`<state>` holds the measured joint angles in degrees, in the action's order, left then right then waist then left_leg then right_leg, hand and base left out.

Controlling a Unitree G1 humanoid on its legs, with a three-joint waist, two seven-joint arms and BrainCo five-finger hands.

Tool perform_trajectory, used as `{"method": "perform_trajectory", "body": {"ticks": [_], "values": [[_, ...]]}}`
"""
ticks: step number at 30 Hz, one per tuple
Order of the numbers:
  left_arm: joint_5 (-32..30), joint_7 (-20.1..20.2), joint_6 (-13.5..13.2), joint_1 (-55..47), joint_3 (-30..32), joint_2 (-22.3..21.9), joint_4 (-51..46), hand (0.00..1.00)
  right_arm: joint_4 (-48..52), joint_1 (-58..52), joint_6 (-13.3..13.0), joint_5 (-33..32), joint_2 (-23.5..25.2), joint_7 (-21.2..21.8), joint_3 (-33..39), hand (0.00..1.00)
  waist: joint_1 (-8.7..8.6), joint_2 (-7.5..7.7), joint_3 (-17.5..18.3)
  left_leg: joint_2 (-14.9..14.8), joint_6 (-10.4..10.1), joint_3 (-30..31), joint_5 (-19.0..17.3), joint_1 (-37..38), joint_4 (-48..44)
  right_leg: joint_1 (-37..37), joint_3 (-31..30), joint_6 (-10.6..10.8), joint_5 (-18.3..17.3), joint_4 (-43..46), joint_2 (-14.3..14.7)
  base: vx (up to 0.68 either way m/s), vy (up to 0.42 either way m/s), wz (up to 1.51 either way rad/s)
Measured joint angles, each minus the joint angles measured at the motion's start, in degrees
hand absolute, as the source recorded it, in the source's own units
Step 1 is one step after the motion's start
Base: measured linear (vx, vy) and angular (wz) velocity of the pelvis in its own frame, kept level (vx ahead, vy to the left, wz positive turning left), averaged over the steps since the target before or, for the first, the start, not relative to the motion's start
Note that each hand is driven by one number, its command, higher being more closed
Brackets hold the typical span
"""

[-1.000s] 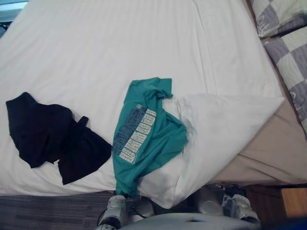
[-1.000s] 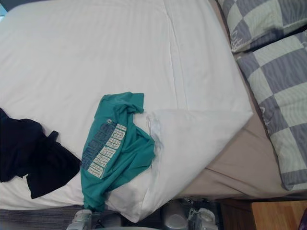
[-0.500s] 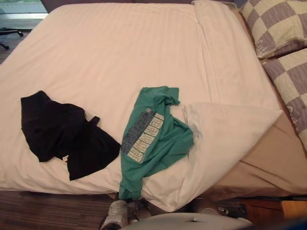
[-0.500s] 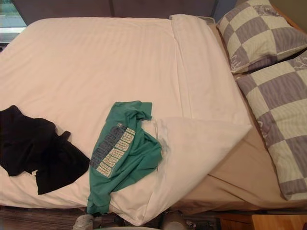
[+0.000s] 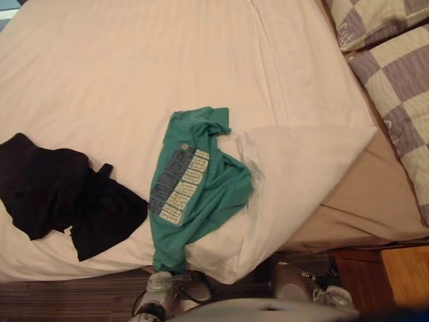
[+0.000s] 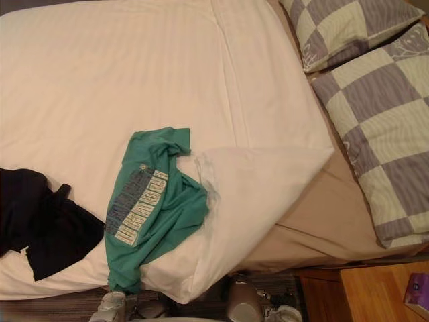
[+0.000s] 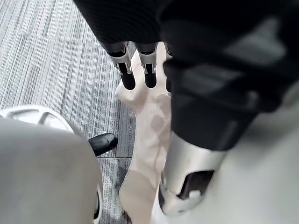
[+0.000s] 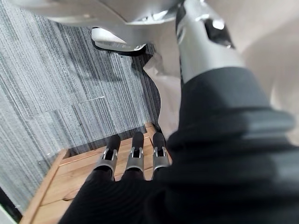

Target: Tidy the bed and pick cloth on bed and put in laundry

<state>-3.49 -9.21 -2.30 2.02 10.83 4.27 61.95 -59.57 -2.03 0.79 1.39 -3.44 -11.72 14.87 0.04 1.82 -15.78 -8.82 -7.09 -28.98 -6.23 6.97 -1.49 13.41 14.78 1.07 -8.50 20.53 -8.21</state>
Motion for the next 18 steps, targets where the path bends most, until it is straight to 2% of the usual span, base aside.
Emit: {"method": "perform_trajectory", "body": {"ticks": [3, 5, 7, 10, 12, 14, 16, 17, 18], "values": [[0.0, 0.1, 0.0, 0.9, -1.7, 0.6, 0.0, 0.00, -0.6, 0.3, 0.0, 0.0, -0.1, 0.0, -1.0, 0.00, 0.30, 0.33, -0.2, 0.1, 0.5, 1.5, -0.3, -1.1, 0.1, -0.2, -0.1, 0.3, 1.5, -2.5, 0.8, -0.05, -0.004, 0.00], [0.0, 0.1, -0.2, 1.3, -1.7, 0.6, 0.0, 0.00, -1.3, 0.7, 0.0, 0.0, -0.4, 0.0, -1.5, 0.00, 0.70, 0.45, -0.2, 0.0, 0.7, 1.5, -0.4, -2.1, 0.2, -0.2, -0.5, 0.3, 3.5, -5.4, 1.7, 0.00, 0.039, -0.14], [0.0, 0.1, -0.3, 1.5, -1.7, 0.6, 0.0, 0.00, -2.4, 1.6, 0.1, 0.0, -0.6, 0.1, -2.1, 0.00, 0.93, 0.46, -0.5, 0.1, 1.4, 1.1, 0.2, -2.4, -0.2, -1.2, -1.4, -0.3, 7.0, -9.8, 3.0, 0.06, 0.069, -0.19], [0.1, 0.3, 0.3, 2.6, -1.4, 0.4, 0.0, 0.00, -1.7, 1.5, 0.0, 0.0, -0.2, 0.0, -2.2, 0.00, 0.94, 1.02, -2.2, 0.4, 1.7, 2.0, 0.0, -2.3, -3.7, -3.1, -2.3, 0.0, 7.9, -11.5, 2.5, 0.05, 0.048, -0.13], [0.9, 0.0, 0.4, 3.6, 0.6, -0.2, -0.1, 0.00, -0.3, 1.6, -0.8, 0.0, 0.1, -0.2, -2.4, 0.00, 1.21, 1.88, -3.8, 0.5, 1.9, 7.0, -2.0, -6.9, -11.6, -0.4, -4.4, 0.0, 7.4, -8.7, 1.4, -0.02, -0.131, -0.27], [2.0, -1.1, 0.3, 4.3, 1.2, -1.0, -1.4, 0.00, 0.5, 2.0, -1.3, 0.0, 0.1, -1.7, -2.2, 0.00, 1.05, 1.32, -4.4, 0.1, 1.9, 11.5, -4.6, -10.9, -17.9, 2.5, -6.2, 0.1, 7.2, -7.3, 1.6, -0.03, -0.133, -0.46], [2.9, -2.5, 0.2, 3.4, 2.1, -1.9, -1.7, 0.00, 2.0, 1.1, -1.2, 0.1, 0.0, -2.2, -1.6, 0.00, 0.54, -0.43, -4.8, -1.9, 1.8, 11.9, -9.1, -10.2, -19.3, 2.4, -6.4, 0.3, 7.4, -7.3, 3.3, -0.01, -0.040, -0.42], [2.9, -2.6, 0.0, 3.2, 2.2, -2.0, -1.9, 0.00, 2.2, 0.9, -1.1, 0.1, 0.0, -2.3, -1.4, 0.00, 0.51, -0.77, -4.9, -2.2, 1.8, 11.5, -10.2, -9.5, -18.6, 2.3, -6.5, 0.4, 7.4, -7.1, 3.7, -0.03, -0.012, -0.34], [2.9, -2.4, -0.5, 3.2, 2.2, -2.0, -2.0, 0.00, 2.3, 0.8, -0.9, 1.3, 0.3, -2.5, -0.8, 0.00, 0.81, -0.46, -5.2, -2.0, 1.9, 10.2, -11.5, -8.3, -16.8, 2.8, -7.5, 0.6, 7.5, -6.4, 3.9, -0.03, -0.020, -0.21]]}}
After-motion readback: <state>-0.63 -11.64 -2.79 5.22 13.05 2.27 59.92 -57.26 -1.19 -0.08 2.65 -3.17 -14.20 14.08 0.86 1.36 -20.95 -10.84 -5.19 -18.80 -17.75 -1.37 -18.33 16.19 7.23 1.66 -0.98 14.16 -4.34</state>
